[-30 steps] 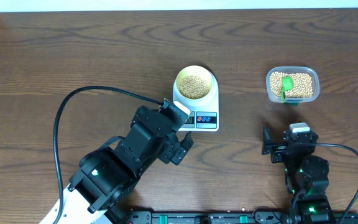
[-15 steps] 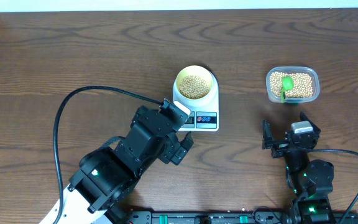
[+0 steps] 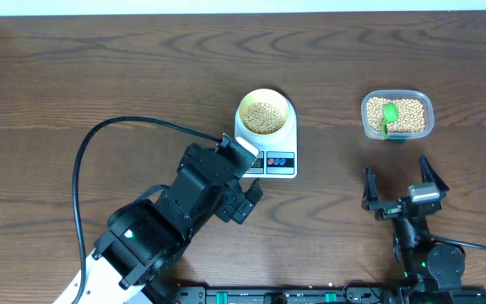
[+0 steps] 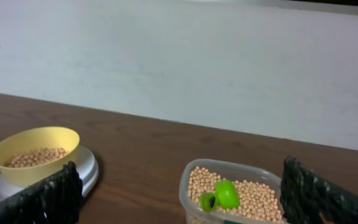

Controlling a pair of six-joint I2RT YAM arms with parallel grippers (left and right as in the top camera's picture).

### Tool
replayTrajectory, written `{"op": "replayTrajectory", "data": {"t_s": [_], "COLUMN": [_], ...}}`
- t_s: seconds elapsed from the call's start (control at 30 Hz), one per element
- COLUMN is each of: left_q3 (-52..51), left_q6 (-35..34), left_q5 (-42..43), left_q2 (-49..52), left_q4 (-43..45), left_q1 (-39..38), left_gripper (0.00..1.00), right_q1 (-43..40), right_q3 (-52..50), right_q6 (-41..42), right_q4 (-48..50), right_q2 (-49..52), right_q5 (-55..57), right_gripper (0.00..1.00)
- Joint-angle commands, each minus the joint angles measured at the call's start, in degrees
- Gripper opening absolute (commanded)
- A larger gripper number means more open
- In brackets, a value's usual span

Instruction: Scoop item into bowl and weigh 50g on scale

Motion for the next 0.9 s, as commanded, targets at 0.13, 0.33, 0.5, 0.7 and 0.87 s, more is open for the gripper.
{"op": "replayTrajectory", "data": {"t_s": [0.13, 0.33, 0.5, 0.7, 0.87], "left_q3": [1.27, 1.27, 1.27, 1.27, 1.27], "left_q6": [0.76, 0.76, 0.76, 0.76, 0.76], "left_q5": [-0.74, -0.74, -0.74, -0.74, -0.74], "left_q2": [-0.31, -0.31, -0.31, -0.31, -0.31], "left_q4": [0.07, 0.09, 0.09, 0.09, 0.07], "left_q1": [0.24, 0.24, 0.24, 0.24, 0.24], "left_gripper": [0.98, 0.98, 0.98, 0.98, 0.98], "right_q1": [-0.13, -0.11, -0.11, -0.11, -0.11], "right_q3": [-0.09, -0.09, -0.09, -0.09, -0.09], "right_q6": [-1.22, -1.18, -1.18, -1.18, -1.18], "right_q4": [-8.31, -10.21, -10.21, -10.21, -10.21], "right_q2": [-1.01, -1.01, -0.96, -0.96, -0.96], "right_q5": [2.54, 3.69, 3.69, 3.69, 3.67], "right_gripper": [0.99, 0.99, 0.99, 0.99, 0.99]}}
